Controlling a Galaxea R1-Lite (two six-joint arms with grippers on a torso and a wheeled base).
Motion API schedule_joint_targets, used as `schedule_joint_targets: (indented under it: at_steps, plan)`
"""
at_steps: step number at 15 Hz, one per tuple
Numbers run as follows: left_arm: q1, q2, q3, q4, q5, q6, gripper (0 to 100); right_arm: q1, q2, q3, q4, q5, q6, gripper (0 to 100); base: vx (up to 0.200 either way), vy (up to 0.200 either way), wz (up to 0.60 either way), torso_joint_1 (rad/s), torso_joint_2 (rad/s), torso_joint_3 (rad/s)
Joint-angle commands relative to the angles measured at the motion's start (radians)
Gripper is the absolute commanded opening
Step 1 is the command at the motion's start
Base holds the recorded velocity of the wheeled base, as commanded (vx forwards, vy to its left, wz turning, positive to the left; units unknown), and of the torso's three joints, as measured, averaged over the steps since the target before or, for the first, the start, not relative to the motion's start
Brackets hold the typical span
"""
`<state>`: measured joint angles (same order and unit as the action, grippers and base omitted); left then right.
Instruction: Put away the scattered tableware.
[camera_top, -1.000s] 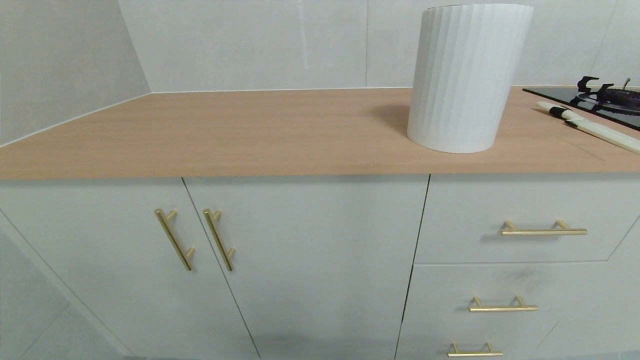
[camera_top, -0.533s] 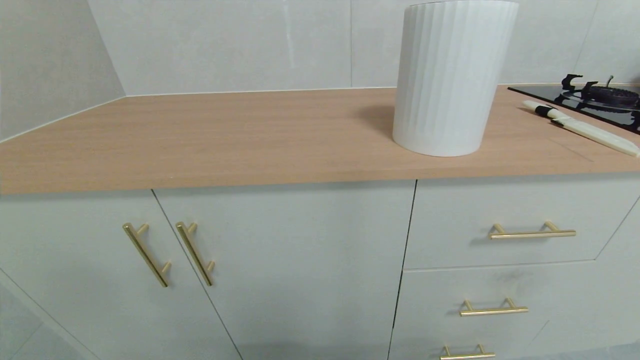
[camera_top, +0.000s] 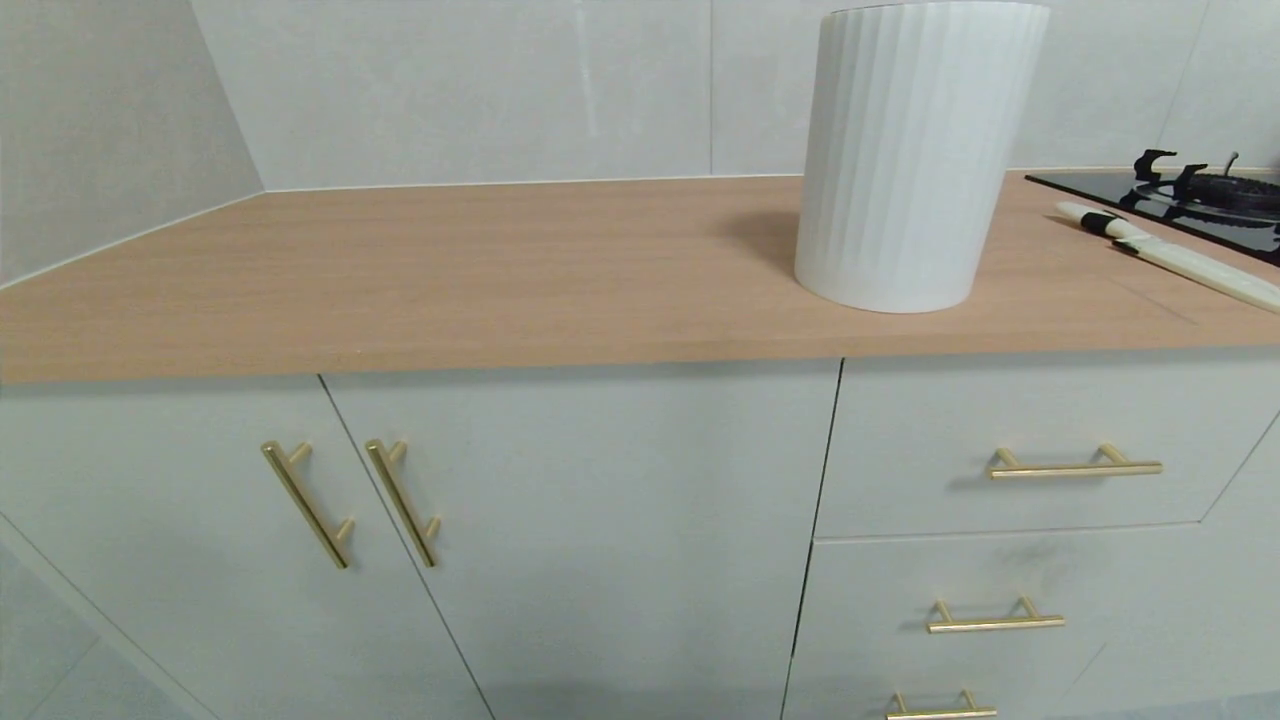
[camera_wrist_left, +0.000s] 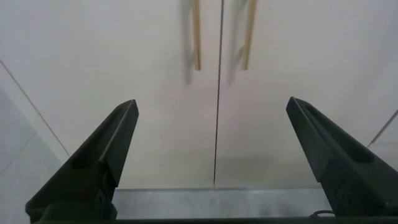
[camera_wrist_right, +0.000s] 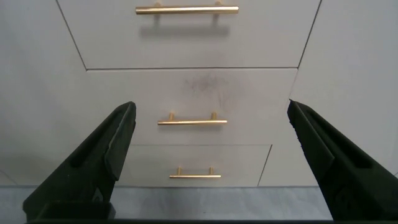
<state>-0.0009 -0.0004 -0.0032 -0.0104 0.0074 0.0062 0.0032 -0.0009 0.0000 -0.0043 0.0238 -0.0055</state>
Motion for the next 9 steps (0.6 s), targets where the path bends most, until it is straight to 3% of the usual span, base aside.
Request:
schedule_joint_targets:
  at_steps: [1,2,9]
  plan:
    - [-0.001,0.000,0.000,0.000,0.000,0.000,100,-0.002,0.002,0.000,0.000,-0.001,-0.001,100,0.000,0.000,0.00,0.000,0.00,0.000]
    - [-0.001,0.000,0.000,0.000,0.000,0.000,100,-0.002,0.001,0.000,0.000,-0.001,-0.001,100,0.000,0.000,0.00,0.000,0.00,0.000]
    - [-0.001,0.000,0.000,0.000,0.000,0.000,100,-0.002,0.002,0.000,0.000,0.001,-0.001,100,0.000,-0.200,0.00,0.003,0.00,0.002]
